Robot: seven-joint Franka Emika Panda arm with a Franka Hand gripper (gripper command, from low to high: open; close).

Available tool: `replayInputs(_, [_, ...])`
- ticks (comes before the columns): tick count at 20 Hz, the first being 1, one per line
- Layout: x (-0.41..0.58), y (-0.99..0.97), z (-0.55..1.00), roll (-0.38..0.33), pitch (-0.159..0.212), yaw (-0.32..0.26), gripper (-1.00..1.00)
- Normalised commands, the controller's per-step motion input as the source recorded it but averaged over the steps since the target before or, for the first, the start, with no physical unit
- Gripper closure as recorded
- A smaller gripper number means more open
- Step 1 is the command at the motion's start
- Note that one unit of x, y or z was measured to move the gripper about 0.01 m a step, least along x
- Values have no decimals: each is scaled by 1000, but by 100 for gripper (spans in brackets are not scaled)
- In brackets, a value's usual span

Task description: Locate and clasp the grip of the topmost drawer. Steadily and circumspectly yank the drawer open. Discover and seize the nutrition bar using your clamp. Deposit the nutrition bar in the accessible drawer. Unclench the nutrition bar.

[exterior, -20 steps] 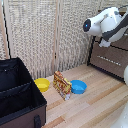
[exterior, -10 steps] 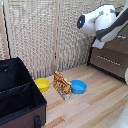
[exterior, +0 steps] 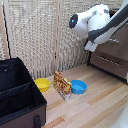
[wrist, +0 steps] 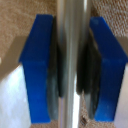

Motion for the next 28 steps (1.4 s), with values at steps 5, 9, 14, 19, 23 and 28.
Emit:
replayInputs(5, [112,80,-51,6,12,-1,-100])
replayInputs(9, [133,88,12,40,29,35,-100])
replayInputs(14, [166,436,126,113,13,11,-100])
replayInputs(19, [158,631,239,35,-17,-83,-100])
replayInputs(23, [91,499,219,113,1,-152,-100])
replayInputs(28, [6,27,119,291,79,-274,-100])
